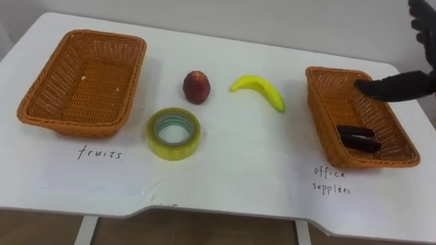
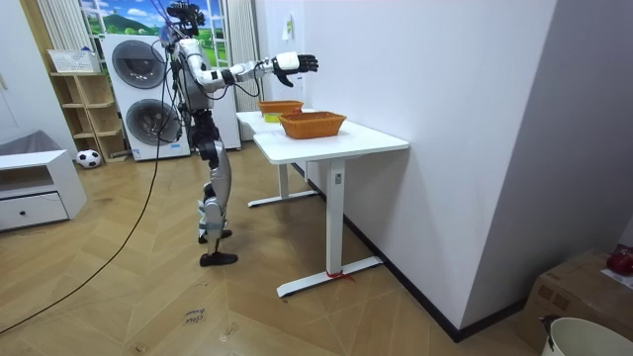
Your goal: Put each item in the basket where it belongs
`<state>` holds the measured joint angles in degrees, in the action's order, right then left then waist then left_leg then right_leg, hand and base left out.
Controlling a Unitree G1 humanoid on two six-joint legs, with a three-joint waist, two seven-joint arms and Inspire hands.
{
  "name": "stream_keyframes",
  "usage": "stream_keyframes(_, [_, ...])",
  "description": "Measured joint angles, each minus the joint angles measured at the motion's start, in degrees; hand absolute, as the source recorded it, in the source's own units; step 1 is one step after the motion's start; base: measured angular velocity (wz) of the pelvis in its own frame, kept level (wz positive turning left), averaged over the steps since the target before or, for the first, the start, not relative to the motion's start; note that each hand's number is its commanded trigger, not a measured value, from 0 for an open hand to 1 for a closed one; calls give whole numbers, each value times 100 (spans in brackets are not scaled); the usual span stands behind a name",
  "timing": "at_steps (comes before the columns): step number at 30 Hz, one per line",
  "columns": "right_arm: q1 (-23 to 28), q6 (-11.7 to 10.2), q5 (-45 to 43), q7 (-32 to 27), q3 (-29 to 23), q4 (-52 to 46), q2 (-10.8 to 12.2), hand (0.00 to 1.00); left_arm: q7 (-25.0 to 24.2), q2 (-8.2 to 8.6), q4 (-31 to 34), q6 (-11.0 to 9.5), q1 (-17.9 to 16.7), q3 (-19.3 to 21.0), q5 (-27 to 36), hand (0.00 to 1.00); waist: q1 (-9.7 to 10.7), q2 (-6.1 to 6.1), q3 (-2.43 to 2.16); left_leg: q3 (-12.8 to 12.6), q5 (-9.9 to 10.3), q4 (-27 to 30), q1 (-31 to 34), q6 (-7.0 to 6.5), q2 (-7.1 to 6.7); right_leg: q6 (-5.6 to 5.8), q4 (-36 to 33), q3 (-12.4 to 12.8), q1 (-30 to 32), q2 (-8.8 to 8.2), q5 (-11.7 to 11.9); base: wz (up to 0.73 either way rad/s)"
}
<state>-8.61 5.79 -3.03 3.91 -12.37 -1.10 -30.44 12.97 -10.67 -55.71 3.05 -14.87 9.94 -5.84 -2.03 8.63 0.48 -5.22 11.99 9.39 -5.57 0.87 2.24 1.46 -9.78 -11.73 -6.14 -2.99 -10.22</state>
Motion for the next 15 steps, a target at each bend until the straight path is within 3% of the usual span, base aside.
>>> stream_keyframes(9, [-262,60,26,3,403,-19,39,0,3,0,-57,84,-124,-16,-114,0,-311,44,-21,79,2,-9,0,2,0,0,3,-50,-38,11,0,5])
stream_keyframes(15, [-268,121,48,51,678,-261,250,0,15,0,-131,239,-153,-157,-278,0,-332,56,-27,372,0,29,53,1,-30,1,5,-266,-132,-6,0,23])
